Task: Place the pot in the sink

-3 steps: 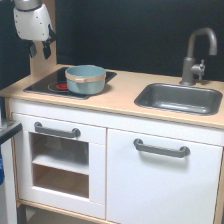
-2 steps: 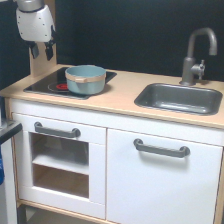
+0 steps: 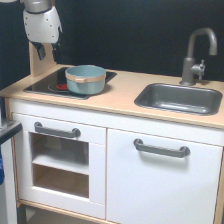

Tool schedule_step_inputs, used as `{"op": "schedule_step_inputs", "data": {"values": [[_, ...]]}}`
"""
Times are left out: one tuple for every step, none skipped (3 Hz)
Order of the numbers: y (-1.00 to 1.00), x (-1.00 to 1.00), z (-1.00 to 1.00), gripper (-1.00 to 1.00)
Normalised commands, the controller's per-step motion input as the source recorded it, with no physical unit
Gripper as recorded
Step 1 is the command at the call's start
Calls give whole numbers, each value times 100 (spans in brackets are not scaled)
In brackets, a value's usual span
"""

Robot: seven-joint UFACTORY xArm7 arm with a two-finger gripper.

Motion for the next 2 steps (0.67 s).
{"op": "schedule_step_inputs", "data": {"values": [[40, 76, -6, 100], [42, 42, -46, 100]]}}
